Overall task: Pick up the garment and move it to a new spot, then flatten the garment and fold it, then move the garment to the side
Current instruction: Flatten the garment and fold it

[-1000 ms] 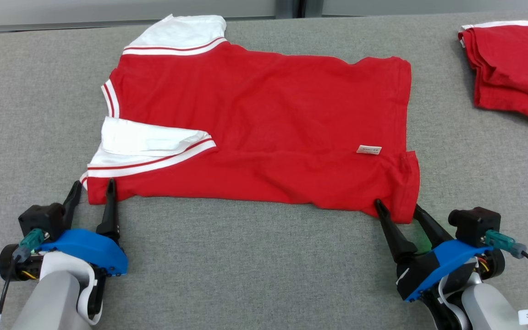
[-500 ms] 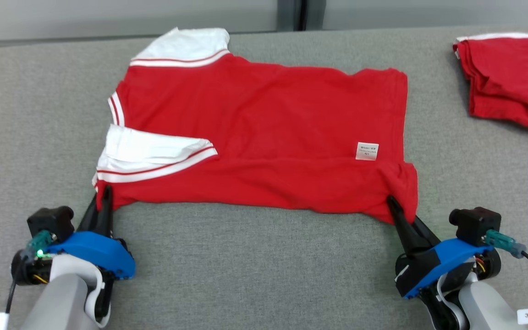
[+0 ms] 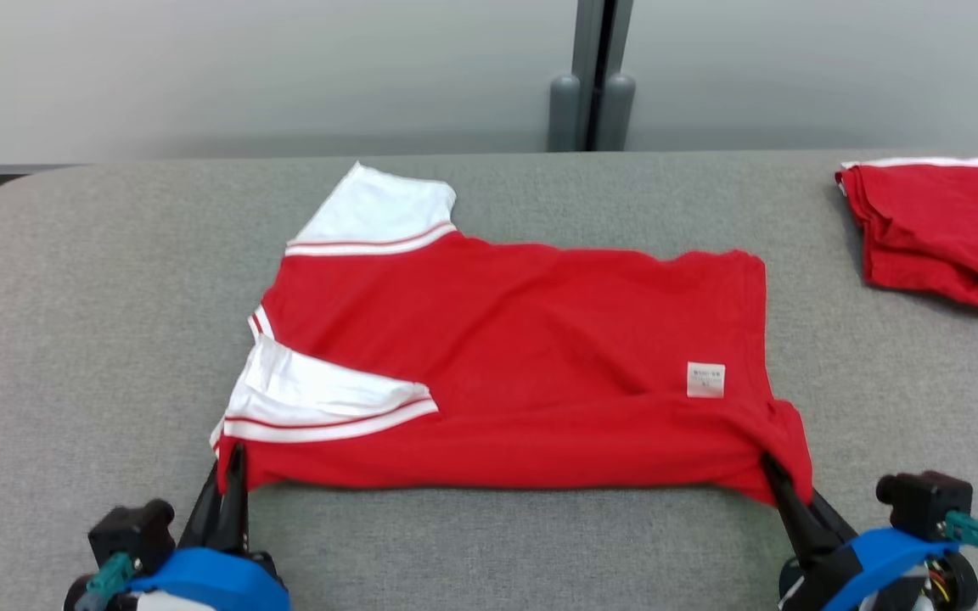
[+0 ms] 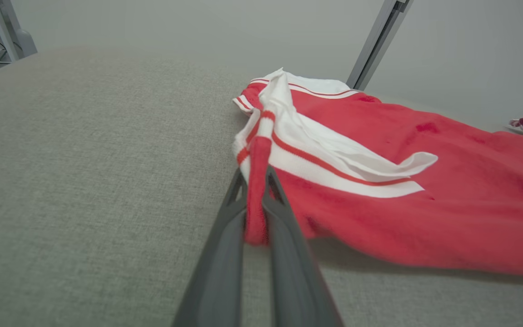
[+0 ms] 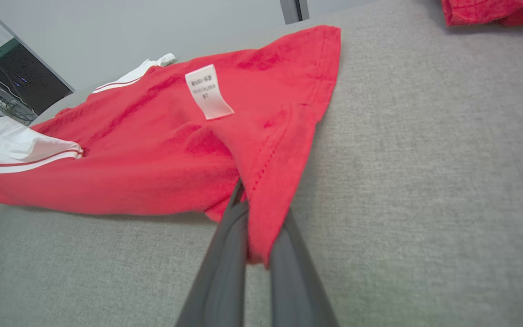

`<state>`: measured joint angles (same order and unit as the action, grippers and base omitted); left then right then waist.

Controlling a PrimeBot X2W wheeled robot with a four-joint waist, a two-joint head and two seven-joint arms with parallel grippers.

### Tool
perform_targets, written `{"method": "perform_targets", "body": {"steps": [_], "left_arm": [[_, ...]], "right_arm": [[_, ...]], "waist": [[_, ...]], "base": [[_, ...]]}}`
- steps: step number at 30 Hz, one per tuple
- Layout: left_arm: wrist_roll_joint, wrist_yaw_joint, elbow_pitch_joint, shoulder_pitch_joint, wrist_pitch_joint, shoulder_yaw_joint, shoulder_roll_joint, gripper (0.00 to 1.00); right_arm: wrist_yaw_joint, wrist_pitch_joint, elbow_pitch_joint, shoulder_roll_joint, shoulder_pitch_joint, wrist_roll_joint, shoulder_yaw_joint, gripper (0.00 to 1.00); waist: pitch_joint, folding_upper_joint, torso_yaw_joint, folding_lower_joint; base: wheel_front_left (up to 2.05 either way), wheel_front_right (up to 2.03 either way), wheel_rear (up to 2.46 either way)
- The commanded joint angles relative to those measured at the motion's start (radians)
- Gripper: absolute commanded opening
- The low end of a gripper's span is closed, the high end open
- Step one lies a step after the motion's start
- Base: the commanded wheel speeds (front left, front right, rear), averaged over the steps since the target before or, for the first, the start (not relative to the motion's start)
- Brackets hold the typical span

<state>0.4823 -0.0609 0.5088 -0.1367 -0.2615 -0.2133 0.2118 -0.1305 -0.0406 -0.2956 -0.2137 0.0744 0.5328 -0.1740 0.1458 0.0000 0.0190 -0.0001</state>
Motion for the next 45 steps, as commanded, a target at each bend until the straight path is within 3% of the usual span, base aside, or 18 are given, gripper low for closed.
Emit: {"method": "perform_targets", "body": {"steps": [1,13,19,20,21,22,23,32,45], "left_arm": [[-0.005,0.010,-0.032,0.035,-0.004,-0.005,0.002,0.00],[-0.003,0.068,-0.199,0.200,0.048,-0.023,0.011,0.00],[0.002,0.080,-0.241,0.243,0.076,-0.032,0.021,0.00],[0.001,0.083,-0.243,0.246,0.079,-0.033,0.023,0.00],[-0.001,0.086,-0.244,0.248,0.080,-0.034,0.024,0.38],[-0.001,0.089,-0.243,0.247,0.079,-0.034,0.024,0.93],[-0.001,0.091,-0.241,0.243,0.074,-0.031,0.023,1.00],[-0.029,0.095,-0.255,0.150,0.018,-0.005,0.028,1.00],[-0.107,0.116,-0.319,0.068,-0.004,0.041,0.019,1.00]], "right_arm": [[-0.001,0.015,0.025,-0.004,-0.045,0.000,0.019,0.00],[-0.001,0.129,0.198,0.026,-0.232,-0.039,0.096,0.00],[-0.001,0.182,0.223,0.043,-0.257,-0.041,0.104,0.00],[-0.001,0.190,0.220,0.046,-0.259,-0.042,0.108,0.22],[-0.001,0.192,0.218,0.048,-0.257,-0.046,0.111,0.75],[-0.001,0.191,0.214,0.052,-0.252,-0.048,0.115,1.00],[-0.001,0.188,0.210,0.049,-0.245,-0.062,0.117,1.00],[-0.001,0.092,0.239,0.034,-0.120,-0.134,0.148,1.00],[-0.001,-0.092,0.235,0.081,-0.036,-0.206,0.127,1.00]], "waist": [[-0.016,0.0000,0.007,0.0001],[-0.046,0.0000,0.029,0.0001],[-0.045,0.0000,0.027,0.0001],[-0.045,0.0000,0.026,0.0001],[-0.045,0.0000,0.025,0.0001],[-0.045,0.0000,0.025,0.0001],[-0.045,0.0000,0.024,0.0001],[-0.041,0.0000,0.002,0.0001],[-0.074,0.0000,-0.012,0.0001]], "base": [[0.00,0.00,0.00],[0.00,0.00,0.00],[0.00,0.00,0.00],[0.00,0.00,0.00],[0.00,0.00,0.00],[0.00,0.00,0.00],[0.00,0.00,0.00],[0.00,0.00,0.00],[0.00,0.00,0.00]]}}
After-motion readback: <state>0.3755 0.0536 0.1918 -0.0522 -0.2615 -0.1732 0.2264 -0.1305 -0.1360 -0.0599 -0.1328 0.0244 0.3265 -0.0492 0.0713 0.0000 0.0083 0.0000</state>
